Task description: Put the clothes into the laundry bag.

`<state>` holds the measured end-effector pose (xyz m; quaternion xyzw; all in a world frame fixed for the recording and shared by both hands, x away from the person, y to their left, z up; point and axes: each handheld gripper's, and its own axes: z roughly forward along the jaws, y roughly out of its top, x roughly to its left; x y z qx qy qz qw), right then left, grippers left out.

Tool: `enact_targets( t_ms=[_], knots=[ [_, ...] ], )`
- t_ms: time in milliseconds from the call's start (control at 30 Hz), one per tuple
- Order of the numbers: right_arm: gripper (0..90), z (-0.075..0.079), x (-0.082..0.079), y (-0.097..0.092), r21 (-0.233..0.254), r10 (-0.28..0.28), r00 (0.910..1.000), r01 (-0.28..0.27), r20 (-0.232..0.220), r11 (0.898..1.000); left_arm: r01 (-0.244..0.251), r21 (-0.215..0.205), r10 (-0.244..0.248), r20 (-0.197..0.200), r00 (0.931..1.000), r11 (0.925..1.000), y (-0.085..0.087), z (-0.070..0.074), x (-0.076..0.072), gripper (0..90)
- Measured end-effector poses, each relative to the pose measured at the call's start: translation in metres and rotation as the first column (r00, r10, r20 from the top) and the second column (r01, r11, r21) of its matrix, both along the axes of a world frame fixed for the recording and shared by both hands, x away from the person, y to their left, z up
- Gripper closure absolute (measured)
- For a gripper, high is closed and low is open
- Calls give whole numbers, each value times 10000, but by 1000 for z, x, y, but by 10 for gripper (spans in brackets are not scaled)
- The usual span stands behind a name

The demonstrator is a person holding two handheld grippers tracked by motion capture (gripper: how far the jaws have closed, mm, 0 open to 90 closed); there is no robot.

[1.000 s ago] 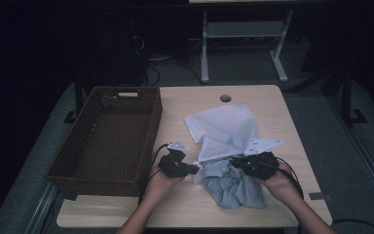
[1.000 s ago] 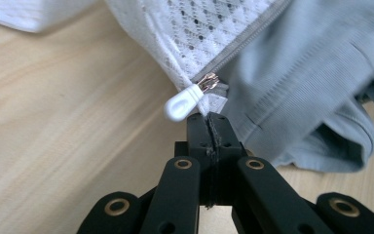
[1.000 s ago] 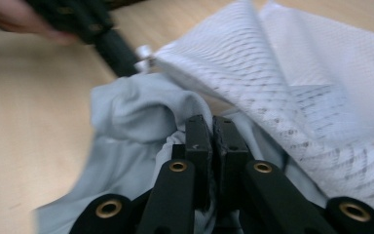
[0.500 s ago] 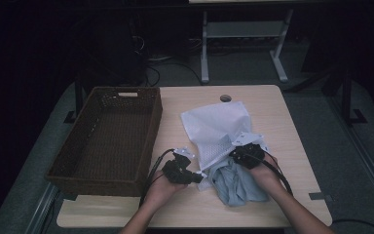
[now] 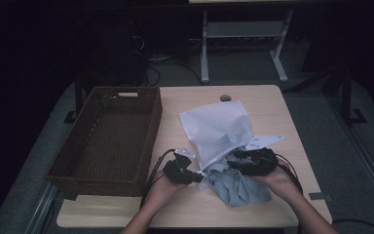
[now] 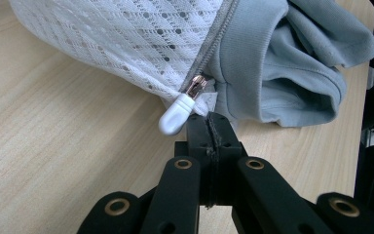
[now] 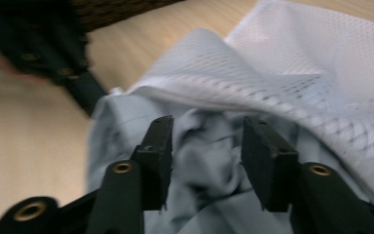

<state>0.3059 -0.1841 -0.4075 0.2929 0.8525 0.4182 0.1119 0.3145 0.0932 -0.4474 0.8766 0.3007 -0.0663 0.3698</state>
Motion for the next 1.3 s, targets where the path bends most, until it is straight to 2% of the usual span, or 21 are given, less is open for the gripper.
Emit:
enact_targets(
  t_ms=[133, 267, 367, 467, 533, 567, 633, 767, 833, 900, 967, 1000, 1100, 1167, 1300],
  knots=[
    [484, 7, -20, -4, 163, 574, 9982, -571, -156, 9982, -4, 17, 4, -27, 10000, 10000, 1, 0, 0, 894],
    [481, 0, -38, 0, 182, 1091, 9932, -1084, -411, 9939, -9, 29, 9, -53, 10000, 10000, 0, 0, 1, 894],
    [484, -10, -46, 10, -49, 1503, 9864, -1509, -668, 9885, -4, 34, 5, -57, 10000, 10000, 0, 0, 1, 894],
    [489, -22, -47, 24, -581, 1848, 9782, -1907, -951, 9799, -4, 36, 4, -57, 10000, 10000, 0, -1, 1, 894],
    [493, -33, -48, 32, -1217, 1960, 9741, -2093, -1129, 9703, -14, 12, 14, -64, 10000, 10000, 0, -1, 1, 894],
    [501, -37, -48, 34, -1370, 2011, 9724, -2165, -1182, 9666, -12, 10, 12, -70, 10000, 10000, 0, -1, 1, 894],
    [509, -42, -48, 37, -1658, 2040, 9718, -2219, -1184, 9609, -19, 10, 19, -89, 10000, 10000, 0, -1, 1, 894],
    [600, -52, -49, 44, -2256, 2007, 9734, -2212, -1102, 9488, 1, 15, -1, -68, 10000, 10000, -1, -2, 1, 894],
    [690, -52, -48, 45, -2155, 2022, 9731, -2220, -1103, 9509, 2, 18, -2, -76, 10000, 10000, -1, -2, 1, 894],
    [791, -52, -47, 45, -2180, 1910, 9768, -2081, -969, 9535, 21, 21, -20, -80, 10000, 10000, -1, -2, 1, 894],
    [845, -52, -46, 44, -2151, 1789, 9797, -1945, -901, 9570, 39, 22, -38, -101, 9999, 10000, -1, -2, 1, 894],
    [871, -51, -45, 43, -2004, 1704, 9822, -1830, -790, 9625, 56, 23, -56, -100, 9999, 10000, -1, -2, 1, 894],
    [880, -43, -37, 41, -1585, 1144, 9926, -1196, -417, 9801, 104, 27, -104, -108, 9999, 9999, -2, -1, 0, 895],
    [884, -39, -29, 42, -1431, 910, 9957, -927, -182, 9854, 129, 35, -129, -101, 9999, 9999, -3, -1, 0, 894],
    [887, -35, -16, 47, -1411, 576, 9981, -541, 206, 9885, 249, 48, -248, -150, 9996, 9997, -4, -1, -1, 895]
  ],
)
